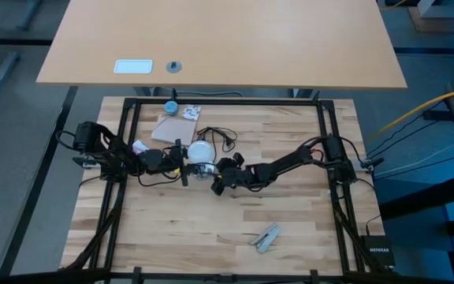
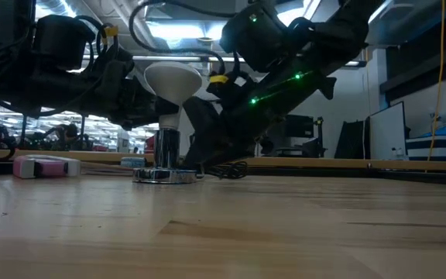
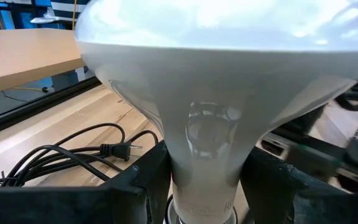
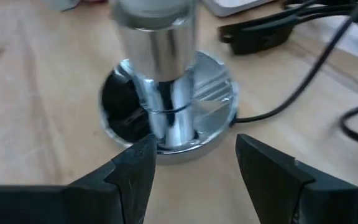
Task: Screw lightbulb
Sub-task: Insert the light bulb into the lamp
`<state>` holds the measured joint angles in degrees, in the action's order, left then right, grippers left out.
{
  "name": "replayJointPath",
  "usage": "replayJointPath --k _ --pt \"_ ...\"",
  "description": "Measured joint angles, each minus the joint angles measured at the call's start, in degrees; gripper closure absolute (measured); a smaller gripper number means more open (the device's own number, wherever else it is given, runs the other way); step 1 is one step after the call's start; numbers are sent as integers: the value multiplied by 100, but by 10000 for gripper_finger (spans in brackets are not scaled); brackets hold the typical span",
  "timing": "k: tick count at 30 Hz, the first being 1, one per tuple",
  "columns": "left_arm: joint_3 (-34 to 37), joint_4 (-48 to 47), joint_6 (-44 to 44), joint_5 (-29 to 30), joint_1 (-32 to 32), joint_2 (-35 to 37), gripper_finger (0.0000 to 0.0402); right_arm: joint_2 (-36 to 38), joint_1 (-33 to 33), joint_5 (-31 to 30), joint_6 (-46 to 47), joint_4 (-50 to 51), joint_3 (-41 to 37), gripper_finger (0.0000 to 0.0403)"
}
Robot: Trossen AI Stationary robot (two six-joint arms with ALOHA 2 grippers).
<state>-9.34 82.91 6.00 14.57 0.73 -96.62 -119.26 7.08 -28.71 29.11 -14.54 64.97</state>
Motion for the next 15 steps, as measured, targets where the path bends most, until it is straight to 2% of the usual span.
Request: replayJointPath --k 5,15 --pt "0 2 0 -2 0 0 245 0 -40 -226 6 -217 0 178" --pt "0 4 0 -2 0 0 245 0 283 -171 -1323 -947 0 178"
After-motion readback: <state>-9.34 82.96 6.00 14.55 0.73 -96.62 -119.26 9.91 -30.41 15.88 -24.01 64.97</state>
